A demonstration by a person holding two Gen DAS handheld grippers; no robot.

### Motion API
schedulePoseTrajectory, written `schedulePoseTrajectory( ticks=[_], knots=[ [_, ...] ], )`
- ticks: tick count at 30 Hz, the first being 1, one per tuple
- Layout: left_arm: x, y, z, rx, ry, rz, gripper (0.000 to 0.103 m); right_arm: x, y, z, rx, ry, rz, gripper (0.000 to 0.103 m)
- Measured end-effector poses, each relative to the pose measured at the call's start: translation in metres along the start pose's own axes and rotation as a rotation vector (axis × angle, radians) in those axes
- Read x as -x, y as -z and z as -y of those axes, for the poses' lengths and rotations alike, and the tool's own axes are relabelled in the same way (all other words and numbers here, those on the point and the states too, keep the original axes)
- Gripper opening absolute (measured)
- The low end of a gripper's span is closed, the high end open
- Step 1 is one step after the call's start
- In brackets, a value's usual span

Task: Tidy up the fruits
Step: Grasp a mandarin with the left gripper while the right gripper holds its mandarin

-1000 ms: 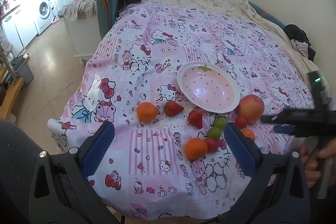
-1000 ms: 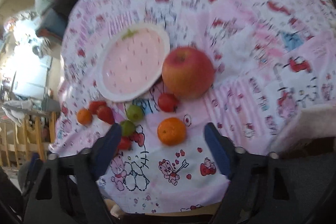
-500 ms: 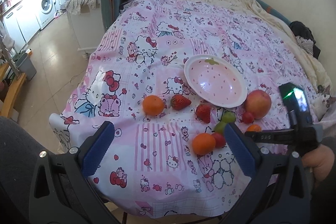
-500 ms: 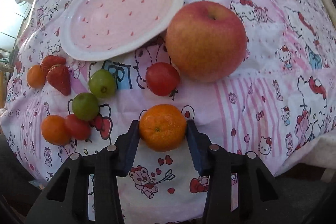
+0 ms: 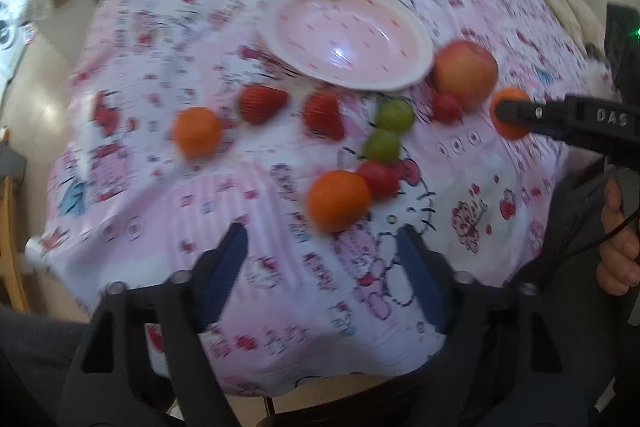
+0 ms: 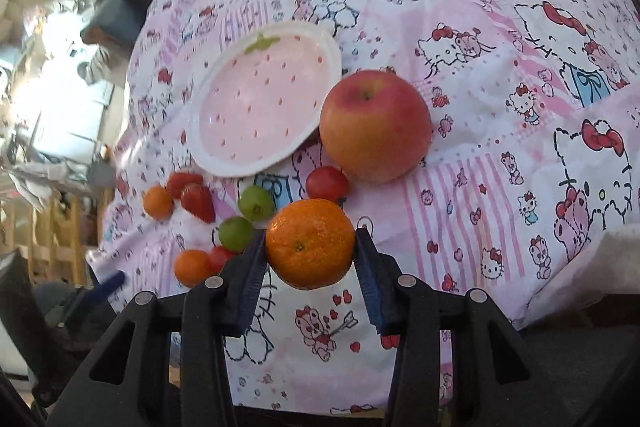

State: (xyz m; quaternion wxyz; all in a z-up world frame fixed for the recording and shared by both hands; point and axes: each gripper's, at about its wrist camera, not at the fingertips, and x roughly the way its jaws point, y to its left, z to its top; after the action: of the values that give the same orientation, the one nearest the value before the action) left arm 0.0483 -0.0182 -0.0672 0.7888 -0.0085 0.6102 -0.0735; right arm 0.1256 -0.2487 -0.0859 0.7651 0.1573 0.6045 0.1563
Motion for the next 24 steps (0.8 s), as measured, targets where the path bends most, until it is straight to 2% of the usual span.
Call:
schedulePoseTrajectory(
  ticks=[4, 9, 10, 12, 13, 15, 18, 24],
  knots=[
    [-0.020, -0.015, 0.014, -0.072, -0.053, -0.064, 0.067, 0.006, -0.002, 0.001, -0.004, -0.036, 0.021, 0.045],
    [-0.040, -0.022, 0.023, -0.135, -0.096, -0.105, 0.065, 0.008, -0.007, 0.007, -0.020, -0.046, 0.032, 0.045],
    [-0.042, -0.023, 0.024, -0.143, -0.096, -0.109, 0.062, 0.008, -0.006, 0.008, -0.024, -0.044, 0.034, 0.045],
    [-0.049, -0.023, 0.027, -0.166, -0.077, -0.132, 0.044, 0.009, -0.006, 0.010, -0.030, -0.046, 0.037, 0.045],
    [-0.052, -0.022, 0.027, -0.168, -0.063, -0.147, 0.042, 0.009, -0.006, 0.011, -0.032, -0.047, 0.039, 0.045],
    [-0.051, -0.021, 0.026, -0.176, -0.065, -0.134, 0.038, 0.011, -0.006, 0.012, -0.032, -0.048, 0.045, 0.045],
    [-0.045, -0.019, 0.024, -0.164, -0.037, -0.123, 0.037, 0.013, -0.006, 0.012, -0.027, -0.042, 0.055, 0.045],
    [-0.025, -0.016, 0.021, -0.155, -0.055, -0.081, 0.037, 0.012, -0.005, 0.006, -0.007, -0.038, 0.053, 0.045]
  ],
)
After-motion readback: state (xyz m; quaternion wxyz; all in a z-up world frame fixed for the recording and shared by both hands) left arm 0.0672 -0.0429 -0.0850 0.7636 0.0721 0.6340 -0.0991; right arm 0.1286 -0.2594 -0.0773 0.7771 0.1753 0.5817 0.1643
